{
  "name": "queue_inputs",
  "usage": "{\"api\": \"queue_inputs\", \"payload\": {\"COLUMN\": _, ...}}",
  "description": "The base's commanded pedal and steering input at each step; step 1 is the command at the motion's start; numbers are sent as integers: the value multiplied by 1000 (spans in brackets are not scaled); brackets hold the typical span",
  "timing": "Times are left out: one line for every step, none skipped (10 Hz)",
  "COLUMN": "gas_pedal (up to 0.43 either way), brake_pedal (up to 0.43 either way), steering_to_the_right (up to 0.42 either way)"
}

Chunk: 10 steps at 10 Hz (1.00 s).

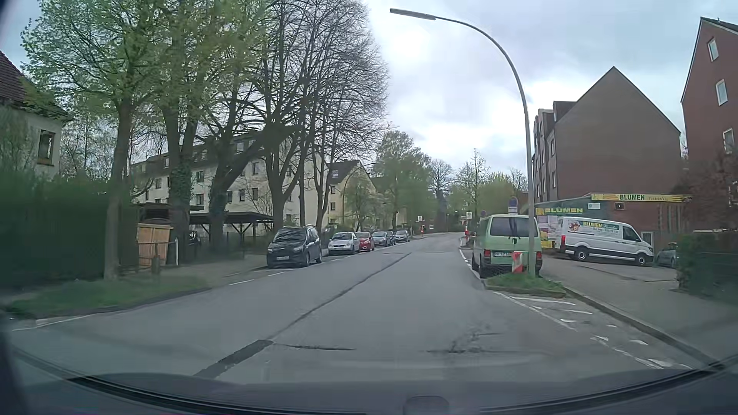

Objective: Follow the waypoints while adhering to traffic rules and regulations

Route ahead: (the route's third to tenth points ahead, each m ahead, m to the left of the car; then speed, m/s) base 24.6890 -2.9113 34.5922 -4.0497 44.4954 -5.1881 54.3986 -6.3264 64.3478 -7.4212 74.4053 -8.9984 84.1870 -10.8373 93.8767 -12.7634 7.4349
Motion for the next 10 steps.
{"api": "queue_inputs", "payload": {"gas_pedal": 157, "brake_pedal": 0, "steering_to_the_right": 11}}
{"api": "queue_inputs", "payload": {"gas_pedal": 157, "brake_pedal": 0, "steering_to_the_right": 12}}
{"api": "queue_inputs", "payload": {"gas_pedal": 157, "brake_pedal": 0, "steering_to_the_right": 15}}
{"api": "queue_inputs", "payload": {"gas_pedal": 157, "brake_pedal": 0, "steering_to_the_right": 21}}
{"api": "queue_inputs", "payload": {"gas_pedal": 157, "brake_pedal": 0, "steering_to_the_right": 25}}
{"api": "queue_inputs", "payload": {"gas_pedal": 157, "brake_pedal": 0, "steering_to_the_right": 29}}
{"api": "queue_inputs", "payload": {"gas_pedal": 157, "brake_pedal": 0, "steering_to_the_right": 32}}
{"api": "queue_inputs", "payload": {"gas_pedal": 157, "brake_pedal": 0, "steering_to_the_right": 33}}
{"api": "queue_inputs", "payload": {"gas_pedal": 157, "brake_pedal": 0, "steering_to_the_right": 33}}
{"api": "queue_inputs", "payload": {"gas_pedal": 157, "brake_pedal": 0, "steering_to_the_right": 33}}
